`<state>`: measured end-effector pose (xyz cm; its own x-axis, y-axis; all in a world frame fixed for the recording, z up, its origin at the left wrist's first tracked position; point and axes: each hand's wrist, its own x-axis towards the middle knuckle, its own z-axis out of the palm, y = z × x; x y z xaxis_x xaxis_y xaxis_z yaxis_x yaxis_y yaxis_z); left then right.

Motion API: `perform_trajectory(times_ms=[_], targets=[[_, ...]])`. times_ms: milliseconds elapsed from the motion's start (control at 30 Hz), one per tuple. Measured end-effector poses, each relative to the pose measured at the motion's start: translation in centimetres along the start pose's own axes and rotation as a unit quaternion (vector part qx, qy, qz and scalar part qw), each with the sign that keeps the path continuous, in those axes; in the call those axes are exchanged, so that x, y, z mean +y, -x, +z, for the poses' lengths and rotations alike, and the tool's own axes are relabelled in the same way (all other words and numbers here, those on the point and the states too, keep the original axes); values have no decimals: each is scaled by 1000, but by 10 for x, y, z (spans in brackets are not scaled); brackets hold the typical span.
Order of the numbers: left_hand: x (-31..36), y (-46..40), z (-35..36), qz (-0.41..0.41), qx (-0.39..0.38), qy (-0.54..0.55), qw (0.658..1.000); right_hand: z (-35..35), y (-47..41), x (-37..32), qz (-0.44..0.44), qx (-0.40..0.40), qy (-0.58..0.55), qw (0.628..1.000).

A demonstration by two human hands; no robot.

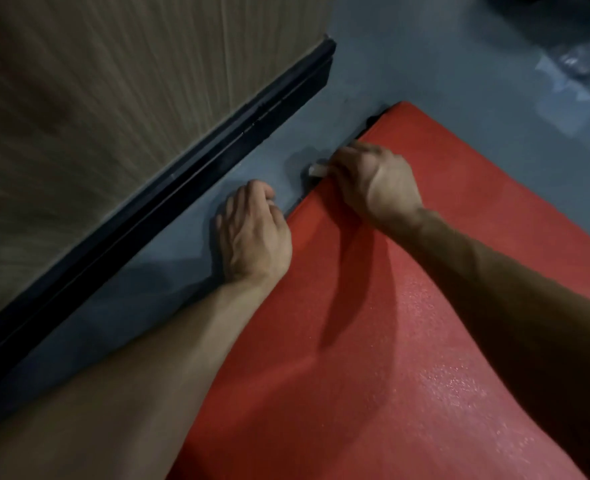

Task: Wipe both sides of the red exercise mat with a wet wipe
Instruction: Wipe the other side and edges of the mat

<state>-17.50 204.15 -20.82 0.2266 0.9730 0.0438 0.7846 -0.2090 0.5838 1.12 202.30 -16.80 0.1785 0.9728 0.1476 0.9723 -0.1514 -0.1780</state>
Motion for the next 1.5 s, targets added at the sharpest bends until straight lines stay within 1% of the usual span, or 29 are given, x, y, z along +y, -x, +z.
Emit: perform_trajectory(times_ms=[33,67,100,200,267,300,333,367,433,467,500,533,667,767,833,867,933,1000,1033,1067,1100,1167,1200,1233,1267,1300,1367,1433,1500], targets=[[1,0,2,-3,-2,-12,1000,0,-3,5,21,-10,-14,1000],[4,0,1,-5,-2,-25,1000,1,-3,3,15,-18,-37,999],[6,0,0,-4,-3,-36,999,1,2,-5,-14,-31,-62,998],[6,0,1,2,-7,-53,999,-4,27,-35,-116,-112,-128,979],[7,0,1,-4,-16,-59,998,-8,24,-33,-153,-146,-111,971],[8,-1,1,-6,-21,-63,998,-5,11,-21,-149,-144,-82,975],[9,-1,0,-6,-23,-66,998,-3,-5,-6,-120,-137,-54,982],[10,-2,0,-5,-24,-66,998,-2,-24,12,-70,-127,-31,989],[10,-2,0,-1,-22,-61,998,-9,-55,47,53,-98,4,994],[10,-2,1,-2,-20,-59,998,-11,-62,56,89,-83,15,993],[11,-2,2,-3,-21,-59,998,-12,-64,56,91,-74,18,993],[11,-2,1,-1,-25,-62,998,-11,-59,47,72,-85,17,994],[9,-2,1,-8,-38,-79,996,-6,-9,-6,-57,-151,-41,986],[10,-3,1,-9,-38,-77,996,-2,3,-4,-110,-111,-45,987],[10,-2,1,-2,-36,-79,996,-1,-17,20,-129,-108,-1,986],[9,-2,1,0,-36,-77,996,-1,-32,37,-113,-95,28,989],[10,-3,2,-1,-34,-74,997,-9,-62,75,-12,-81,41,996],[11,-3,3,-3,-35,-79,996,-17,-79,100,98,-65,32,993],[12,-3,3,-2,-37,-81,996,-16,-80,102,121,-59,25,991],[12,-4,2,-1,-35,-81,996,-13,-78,95,114,-58,17,992],[11,-4,2,0,-33,-80,996,-11,-70,82,83,-68,8,994],[12,-4,2,-1,-33,-80,996,-7,-48,57,-7,-103,-17,994],[13,-4,2,-1,-33,-82,996,-8,-38,52,-37,-115,-25,992],[13,-5,2,-2,-34,-84,996,-10,-37,55,-50,-112,-21,992],[13,-5,3,-3,-34,-86,996,-13,-42,61,-38,-96,-2,995],[13,-5,3,-3,-34,-87,996,-15,-52,73,-5,-83,21,996],[12,-5,3,-5,-39,-89,995,-17,-75,102,107,-79,53,990],[12,-6,3,-9,-45,-85,995,-17,-92,129,214,-108,62,969],[12,-6,4,-13,-46,-82,995,-18,-99,148,260,-160,50,951]])
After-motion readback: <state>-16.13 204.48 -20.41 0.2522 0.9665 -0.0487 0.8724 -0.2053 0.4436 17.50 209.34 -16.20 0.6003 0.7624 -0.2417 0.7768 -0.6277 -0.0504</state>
